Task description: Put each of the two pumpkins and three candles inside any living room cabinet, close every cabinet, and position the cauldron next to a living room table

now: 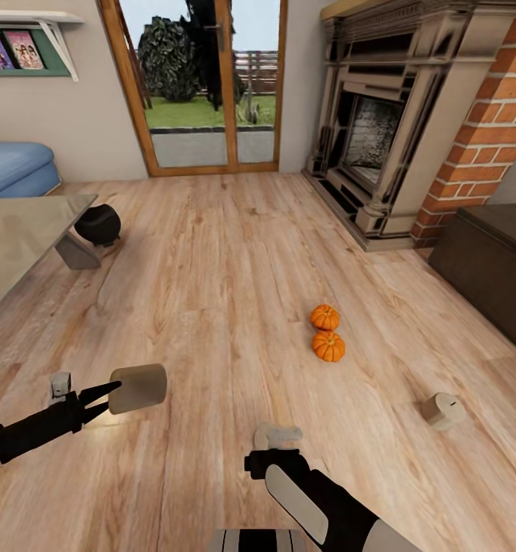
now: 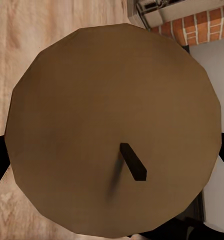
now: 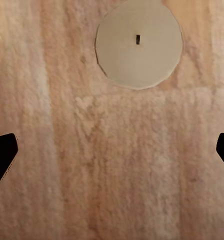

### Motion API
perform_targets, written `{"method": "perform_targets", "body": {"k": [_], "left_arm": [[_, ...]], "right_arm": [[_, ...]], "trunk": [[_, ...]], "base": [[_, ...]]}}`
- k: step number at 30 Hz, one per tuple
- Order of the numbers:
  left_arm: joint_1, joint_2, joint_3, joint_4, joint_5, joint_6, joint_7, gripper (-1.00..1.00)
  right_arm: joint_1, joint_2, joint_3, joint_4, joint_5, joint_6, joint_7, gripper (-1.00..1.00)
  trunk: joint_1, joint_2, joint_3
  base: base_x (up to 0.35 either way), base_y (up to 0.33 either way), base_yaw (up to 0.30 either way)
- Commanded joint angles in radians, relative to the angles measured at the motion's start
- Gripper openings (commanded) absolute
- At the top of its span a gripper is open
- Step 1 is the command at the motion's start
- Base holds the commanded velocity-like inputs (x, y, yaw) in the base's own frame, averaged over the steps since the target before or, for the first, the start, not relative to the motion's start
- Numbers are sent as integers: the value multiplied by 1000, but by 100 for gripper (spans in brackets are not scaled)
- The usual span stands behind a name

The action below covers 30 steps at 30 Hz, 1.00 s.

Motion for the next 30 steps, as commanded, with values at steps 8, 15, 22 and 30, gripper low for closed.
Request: {"method": "perform_targets", "body": {"k": [8, 15, 22, 30], "left_arm": [[-1, 1, 1, 1, -3, 3, -1, -100], [-1, 1, 1, 1, -3, 3, -1, -100], [-1, 1, 1, 1, -3, 3, -1, -100], [-1, 1, 1, 1, -3, 3, -1, -100]], "right_arm": [[-1, 0, 2, -1, -6, 2, -7, 100], [-1, -8, -40, -1, -8, 6, 5, 100], [-1, -11, -112, 0, -4, 14, 84, 100], [-1, -12, -117, 0, -3, 14, 91, 100]], "trunk": [[0, 0, -1], [0, 0, -1], [0, 0, -1], [0, 0, -1]], "base": [[2, 117, 0], [0, 5, 0], [0, 0, 0], [0, 0, 0]]}}
